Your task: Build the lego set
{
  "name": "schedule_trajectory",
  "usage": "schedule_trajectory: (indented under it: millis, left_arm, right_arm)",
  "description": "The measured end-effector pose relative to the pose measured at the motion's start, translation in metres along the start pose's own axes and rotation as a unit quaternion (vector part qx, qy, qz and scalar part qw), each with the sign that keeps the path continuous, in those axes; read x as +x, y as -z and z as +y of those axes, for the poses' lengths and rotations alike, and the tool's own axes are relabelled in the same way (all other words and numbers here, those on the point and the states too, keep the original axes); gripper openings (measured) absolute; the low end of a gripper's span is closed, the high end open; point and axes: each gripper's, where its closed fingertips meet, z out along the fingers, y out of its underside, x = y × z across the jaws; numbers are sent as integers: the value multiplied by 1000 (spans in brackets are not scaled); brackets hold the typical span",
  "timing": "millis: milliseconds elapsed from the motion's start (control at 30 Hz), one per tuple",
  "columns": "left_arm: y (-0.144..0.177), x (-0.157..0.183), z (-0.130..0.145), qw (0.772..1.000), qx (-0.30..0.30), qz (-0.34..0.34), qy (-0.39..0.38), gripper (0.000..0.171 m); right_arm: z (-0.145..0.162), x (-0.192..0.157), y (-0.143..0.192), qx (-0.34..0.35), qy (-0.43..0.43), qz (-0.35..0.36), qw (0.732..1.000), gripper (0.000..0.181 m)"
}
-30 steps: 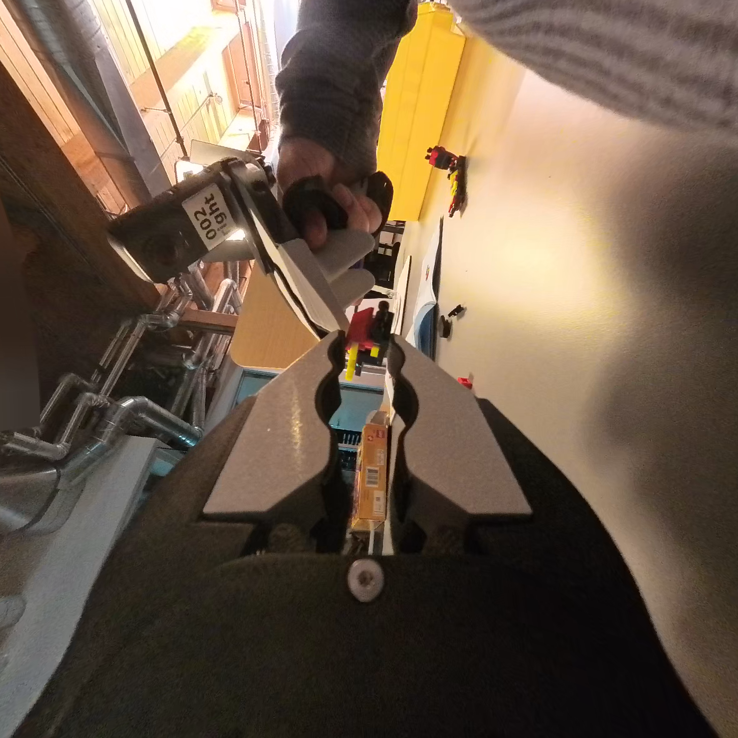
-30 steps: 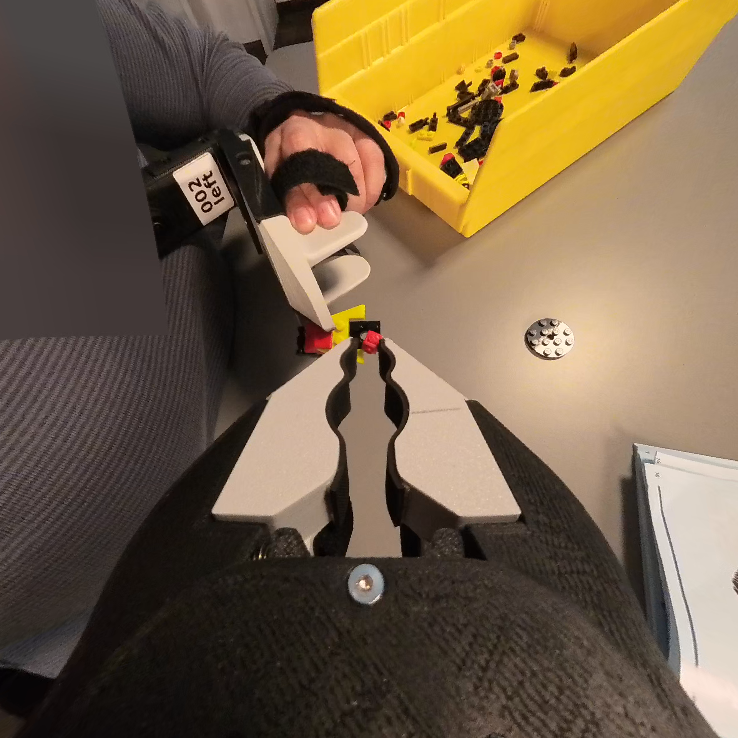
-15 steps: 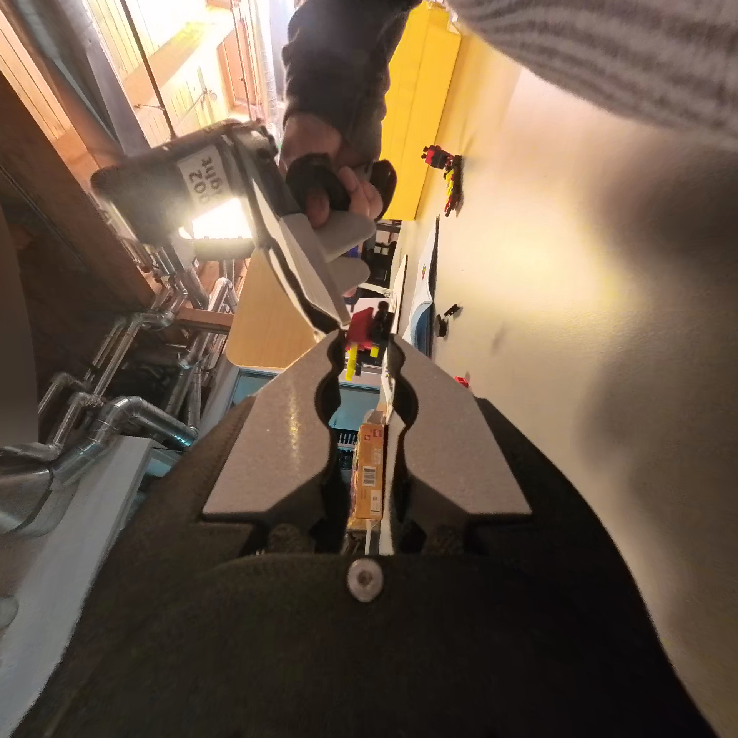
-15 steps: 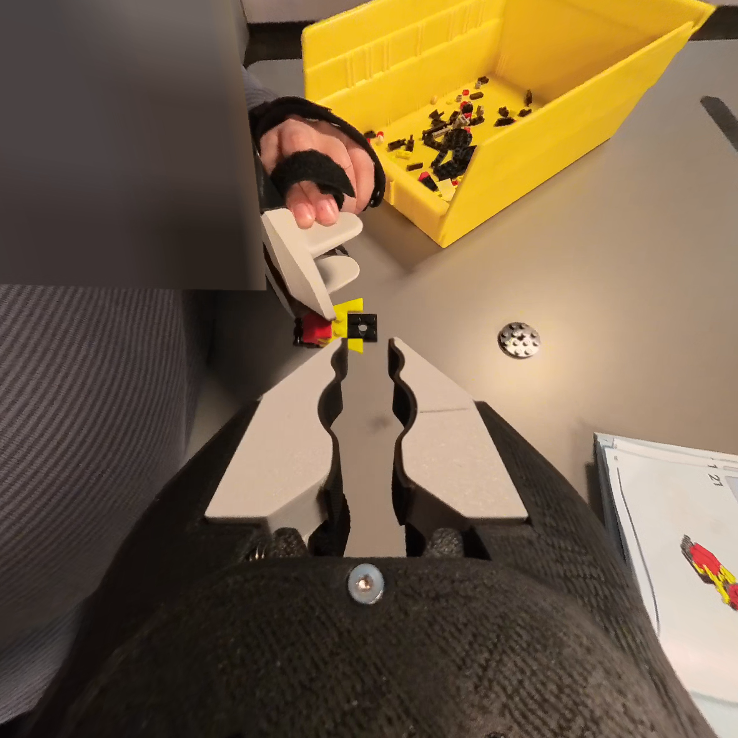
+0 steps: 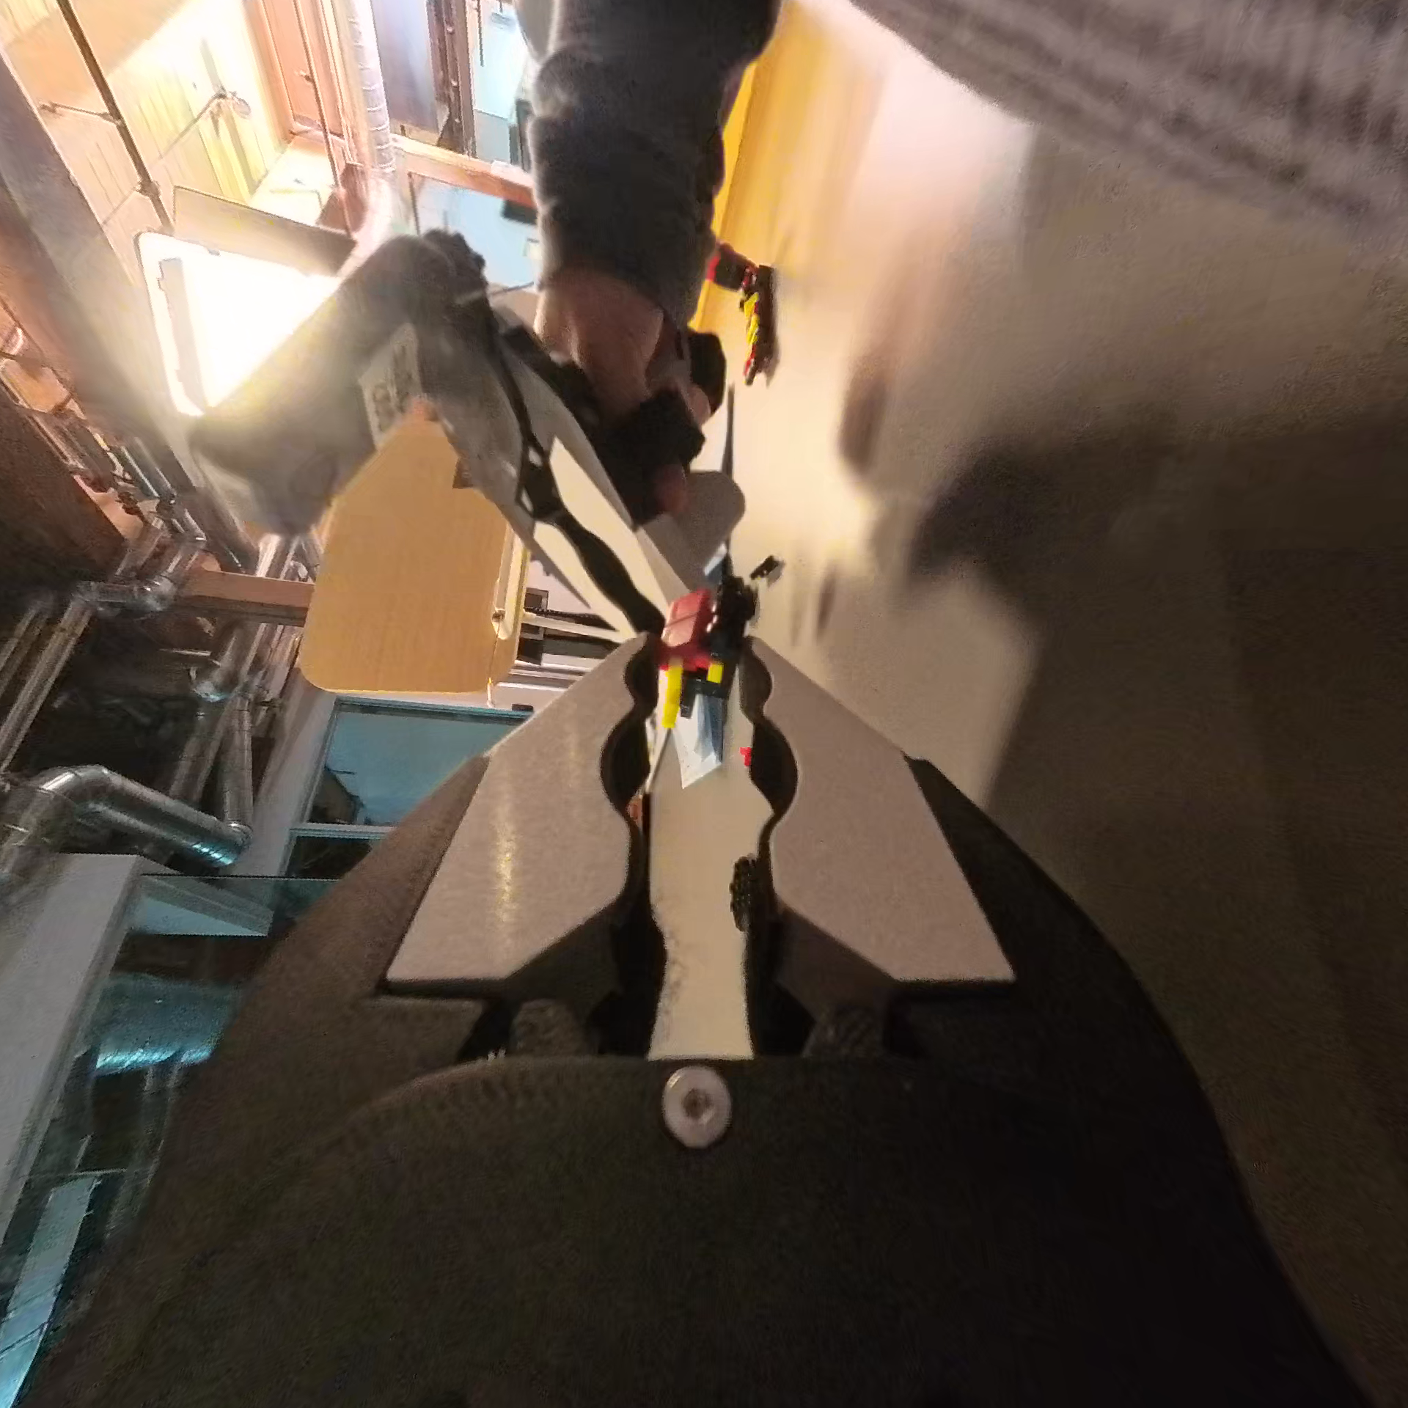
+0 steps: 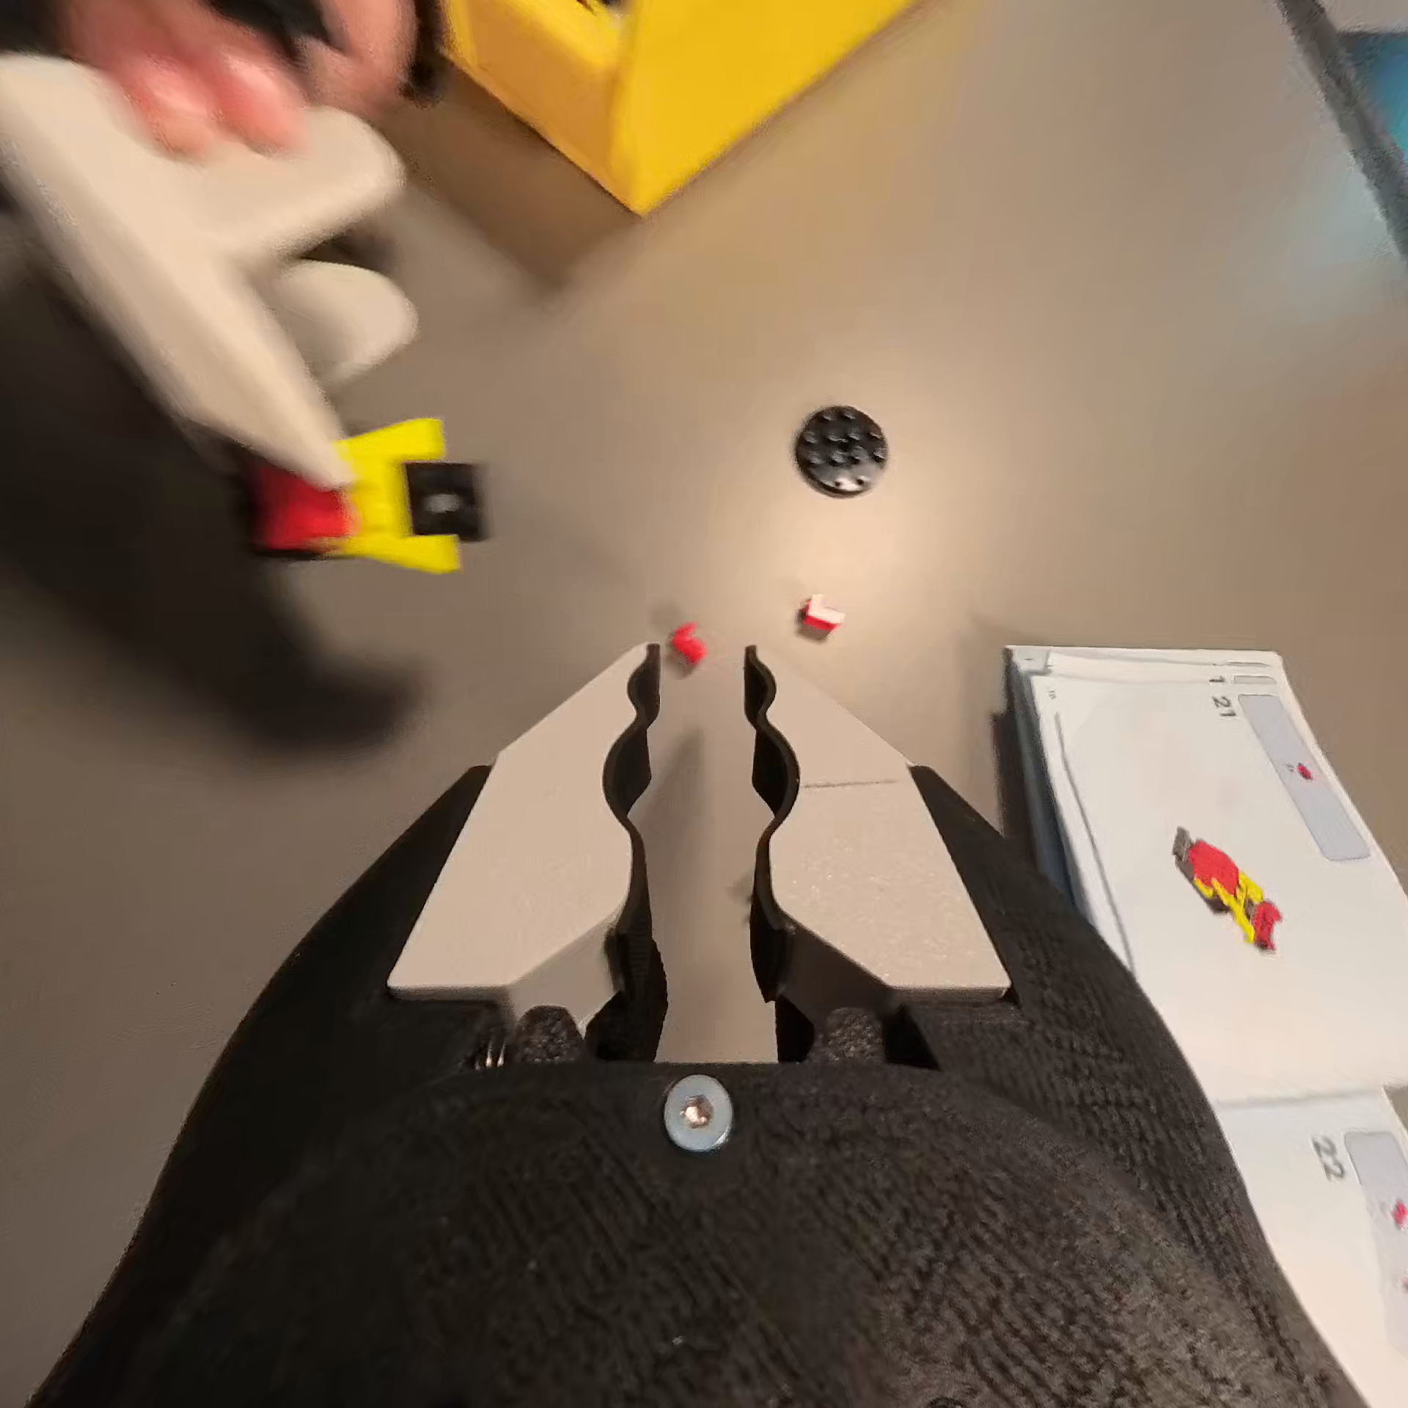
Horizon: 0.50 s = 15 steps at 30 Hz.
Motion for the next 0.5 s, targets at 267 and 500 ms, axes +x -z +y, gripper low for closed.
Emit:
schedule_trajectory:
  millis: [267,500]
  left_arm:
    - [0,3,1,1000,-3,7,2,20]
    - [1,5,1,1000,-4,12,2,20]
  right_arm:
    - [5,32,-21,-29,84,-10,996,23]
    - [7,29,-28,-23,128,-96,987,22]
